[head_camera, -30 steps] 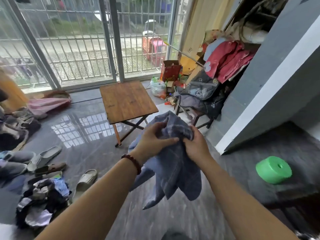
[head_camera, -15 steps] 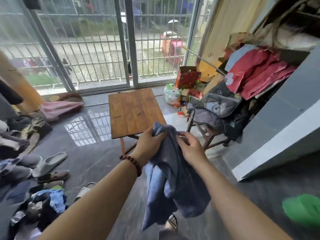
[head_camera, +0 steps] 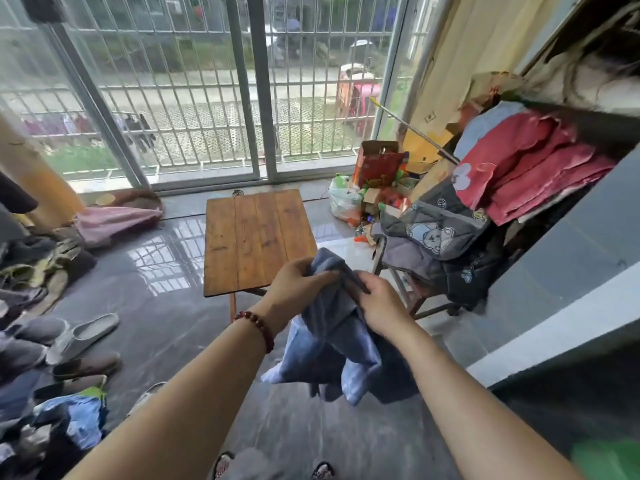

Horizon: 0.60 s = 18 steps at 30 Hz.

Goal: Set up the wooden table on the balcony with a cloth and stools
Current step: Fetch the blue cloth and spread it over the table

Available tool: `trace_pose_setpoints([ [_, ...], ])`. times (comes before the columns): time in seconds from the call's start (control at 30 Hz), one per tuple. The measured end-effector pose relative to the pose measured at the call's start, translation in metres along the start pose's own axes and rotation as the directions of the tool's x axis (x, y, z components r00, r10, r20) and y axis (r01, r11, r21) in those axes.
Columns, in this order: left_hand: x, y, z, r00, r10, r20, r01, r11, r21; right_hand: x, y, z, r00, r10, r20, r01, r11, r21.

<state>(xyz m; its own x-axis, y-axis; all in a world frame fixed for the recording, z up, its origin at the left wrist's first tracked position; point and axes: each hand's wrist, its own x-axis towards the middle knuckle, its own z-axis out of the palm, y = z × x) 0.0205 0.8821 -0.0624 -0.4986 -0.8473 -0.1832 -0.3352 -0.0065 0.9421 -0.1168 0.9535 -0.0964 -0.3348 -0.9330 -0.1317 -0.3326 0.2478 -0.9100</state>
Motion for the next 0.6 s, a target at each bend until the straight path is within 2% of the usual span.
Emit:
trace_pose_setpoints([
  [0.13,0.009,0.006,-0.003,0.991,-0.058,0.123,0.042,0.99,0.133,0.013,0.002,-0.008,0.998,-0.005,-0.067,0.014,0.99,0.139],
  [0.23,0.016,0.004,-0.003,0.985,-0.089,0.147,0.064,0.983,0.17,0.024,0.005,-0.014,0.986,0.021,-0.163,0.015,0.976,0.219],
  [0.37,0.024,-0.003,0.003,0.994,-0.082,0.075,0.079,0.996,0.039,0.032,0.004,-0.017,0.981,0.063,-0.183,-0.014,0.967,0.255],
  [0.5,0.03,-0.012,0.004,0.998,-0.053,-0.035,0.051,0.998,-0.044,0.037,-0.002,-0.015,0.994,0.047,-0.102,-0.024,0.976,0.215],
  [0.6,0.035,-0.018,0.0,0.992,-0.044,-0.121,0.035,0.996,-0.078,0.039,-0.006,-0.01,0.991,0.056,0.124,-0.088,0.959,0.269],
])
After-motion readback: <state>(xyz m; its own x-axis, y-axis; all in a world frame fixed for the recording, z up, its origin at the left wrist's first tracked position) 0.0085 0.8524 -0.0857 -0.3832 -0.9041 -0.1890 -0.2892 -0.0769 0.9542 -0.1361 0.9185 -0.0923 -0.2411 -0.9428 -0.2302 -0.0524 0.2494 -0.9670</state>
